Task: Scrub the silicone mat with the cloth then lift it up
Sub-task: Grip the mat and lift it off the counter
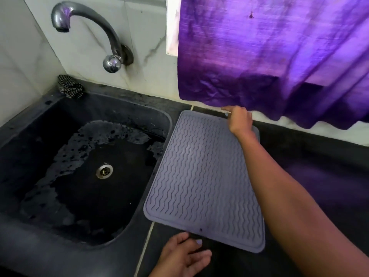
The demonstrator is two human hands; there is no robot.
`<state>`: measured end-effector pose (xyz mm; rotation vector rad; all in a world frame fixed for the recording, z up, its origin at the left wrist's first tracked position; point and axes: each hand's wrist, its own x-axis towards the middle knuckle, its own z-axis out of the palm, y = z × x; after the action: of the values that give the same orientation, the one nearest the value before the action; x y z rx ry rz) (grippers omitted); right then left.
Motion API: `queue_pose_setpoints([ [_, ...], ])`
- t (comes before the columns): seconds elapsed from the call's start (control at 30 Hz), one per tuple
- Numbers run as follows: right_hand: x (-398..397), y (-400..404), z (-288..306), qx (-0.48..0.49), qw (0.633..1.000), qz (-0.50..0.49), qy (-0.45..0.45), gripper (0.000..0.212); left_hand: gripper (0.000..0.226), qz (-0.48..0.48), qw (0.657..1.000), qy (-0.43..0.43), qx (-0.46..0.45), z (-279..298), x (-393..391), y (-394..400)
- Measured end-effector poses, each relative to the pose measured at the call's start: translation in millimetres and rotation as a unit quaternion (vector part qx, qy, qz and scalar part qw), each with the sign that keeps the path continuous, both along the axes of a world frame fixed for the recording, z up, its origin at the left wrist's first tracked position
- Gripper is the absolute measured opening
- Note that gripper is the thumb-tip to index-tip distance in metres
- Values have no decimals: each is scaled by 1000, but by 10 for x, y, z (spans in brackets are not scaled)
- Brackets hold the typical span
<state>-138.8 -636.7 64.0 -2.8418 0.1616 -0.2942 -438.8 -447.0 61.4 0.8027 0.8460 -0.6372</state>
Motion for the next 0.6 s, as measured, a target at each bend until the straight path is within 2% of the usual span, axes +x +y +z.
queue_pose_setpoints([
  [0.07,-155,-24,-6,9,1000,1,-15,43,24,-69,996,-55,33,78,-4,47],
  [0.1,-276,-38,-9,21,1000,-2,-19,42,19,-116,984,-115,68,114,4,74],
  [0.13,-415,-53,-20,27,999,-4,-22,41,15,-170,958,-198,122,105,25,110],
  [0.17,-583,-63,-41,25,999,-5,-24,40,14,-224,907,-297,200,60,56,146],
  [0.23,-930,-89,-146,21,999,-16,-20,37,17,-280,756,-459,373,-110,184,199],
  [0.27,-1128,-100,-209,26,999,-29,-17,35,21,-302,679,-504,441,-192,255,203],
  [0.3,-1317,-103,-278,28,999,-42,-14,35,28,-325,616,-522,492,-245,323,187],
  [0.33,-1499,-113,-346,30,998,-55,-10,34,34,-348,568,-521,533,-300,379,162],
  [0.4,-1822,-110,-489,34,997,-67,6,32,43,-396,500,-486,597,-419,437,100],
  [0.47,-2117,-118,-592,43,997,-60,22,30,47,-434,453,-445,639,-485,419,22],
  [0.5,-2236,-142,-636,53,997,-50,23,29,47,-435,448,-436,648,-483,398,-13],
  [0.53,-2338,-164,-649,60,997,-40,16,28,46,-429,447,-435,653,-485,389,-58],
  [0.6,-2571,-175,-686,79,996,-36,-24,31,44,-382,473,-454,652,-493,345,-132],
])
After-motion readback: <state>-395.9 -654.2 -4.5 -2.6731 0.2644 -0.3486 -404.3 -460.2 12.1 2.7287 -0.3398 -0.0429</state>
